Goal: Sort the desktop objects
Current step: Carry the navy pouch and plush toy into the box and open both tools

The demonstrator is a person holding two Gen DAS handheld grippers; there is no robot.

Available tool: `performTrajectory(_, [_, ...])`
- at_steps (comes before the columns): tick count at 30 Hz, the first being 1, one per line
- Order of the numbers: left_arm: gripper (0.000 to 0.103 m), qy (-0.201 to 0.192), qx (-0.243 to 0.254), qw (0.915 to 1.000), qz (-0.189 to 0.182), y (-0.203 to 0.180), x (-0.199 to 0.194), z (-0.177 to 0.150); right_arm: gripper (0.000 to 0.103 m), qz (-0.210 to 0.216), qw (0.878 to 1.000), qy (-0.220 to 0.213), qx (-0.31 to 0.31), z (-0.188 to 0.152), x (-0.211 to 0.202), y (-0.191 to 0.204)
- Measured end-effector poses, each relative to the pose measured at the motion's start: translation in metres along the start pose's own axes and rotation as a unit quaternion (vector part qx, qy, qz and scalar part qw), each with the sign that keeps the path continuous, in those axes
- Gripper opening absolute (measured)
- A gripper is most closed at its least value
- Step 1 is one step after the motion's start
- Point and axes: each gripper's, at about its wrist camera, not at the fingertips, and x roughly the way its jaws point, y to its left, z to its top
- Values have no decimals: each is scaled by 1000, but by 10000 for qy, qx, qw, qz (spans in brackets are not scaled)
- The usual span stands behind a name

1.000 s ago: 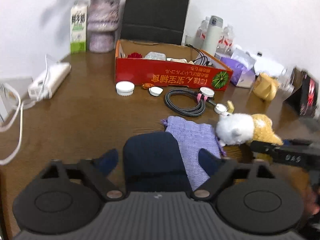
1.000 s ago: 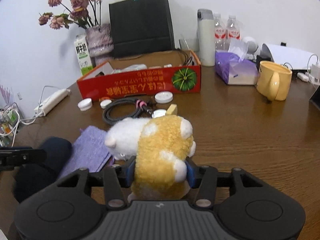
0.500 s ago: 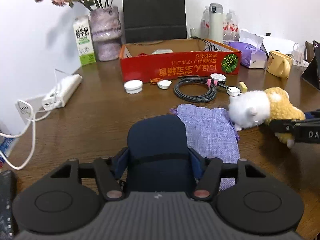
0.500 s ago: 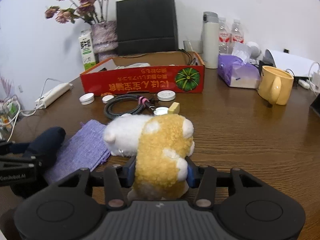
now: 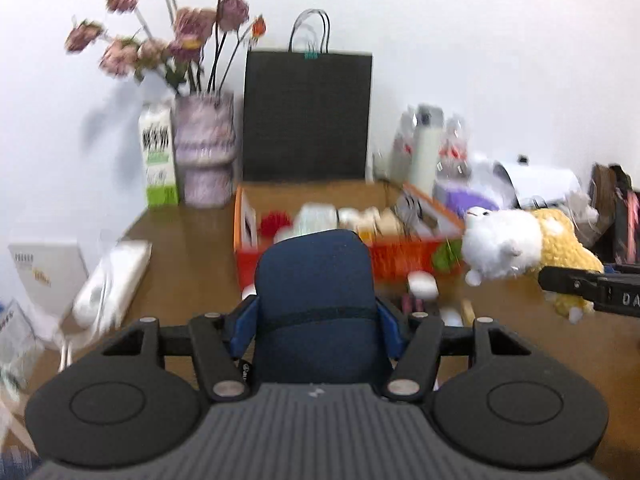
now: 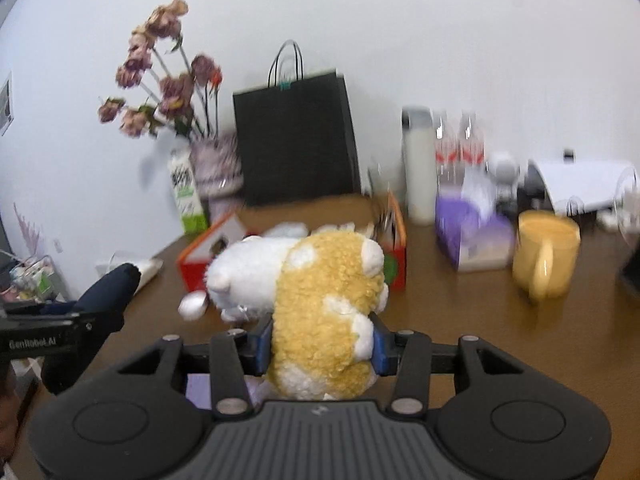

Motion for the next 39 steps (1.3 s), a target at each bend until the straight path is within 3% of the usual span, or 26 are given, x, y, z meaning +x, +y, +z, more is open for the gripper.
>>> performTrajectory(4, [63,92,144,9998,-34,3,70,67,45,120,9999,12,-13,62,60,-11])
performTrajectory(8, [62,478,98,9982,350,14,166,110,45,173,9989,433,85,114,152,-29])
performTrajectory(13, [63,1107,320,9918,548,27,266,110,45,-105,9916,1261,268,131,272,-47])
performTrajectory(16, [64,1497,112,9868,602,39,303,106,45,-277,9875,1532,236,130,320,-50])
performTrajectory(18, [65,1676,288,9835,618,38,319,101,47,-481,9852,1643,73,128,342,-47])
performTrajectory(21, [68,1518,601,9841,696,33,320,91,51,-502,9814,1850,-60,118,362,-47])
performTrajectory(23, [75,1261,444,9884,726,37,311,91,58,-621,9772,2023,-157,110,372,-47])
performTrajectory(24, [76,1142,381,9900,729,38,307,91,59,-752,9765,1983,-373,108,370,-42])
performTrajectory(26, [76,1043,403,9907,775,36,303,90,70,-779,9747,2081,-246,107,366,-39])
performTrajectory(30, [82,690,633,9874,1277,18,282,89,72,-753,9807,1798,-160,112,349,-39])
performTrajectory(34, [89,400,262,9945,933,17,244,99,77,-607,9864,1521,-128,128,311,-31])
performTrajectory(35, [94,378,158,9947,938,17,233,101,82,-561,9872,1479,-223,130,299,-25])
performTrajectory(39, [95,477,-282,9957,737,16,194,93,82,-649,9867,1404,-501,124,259,-9])
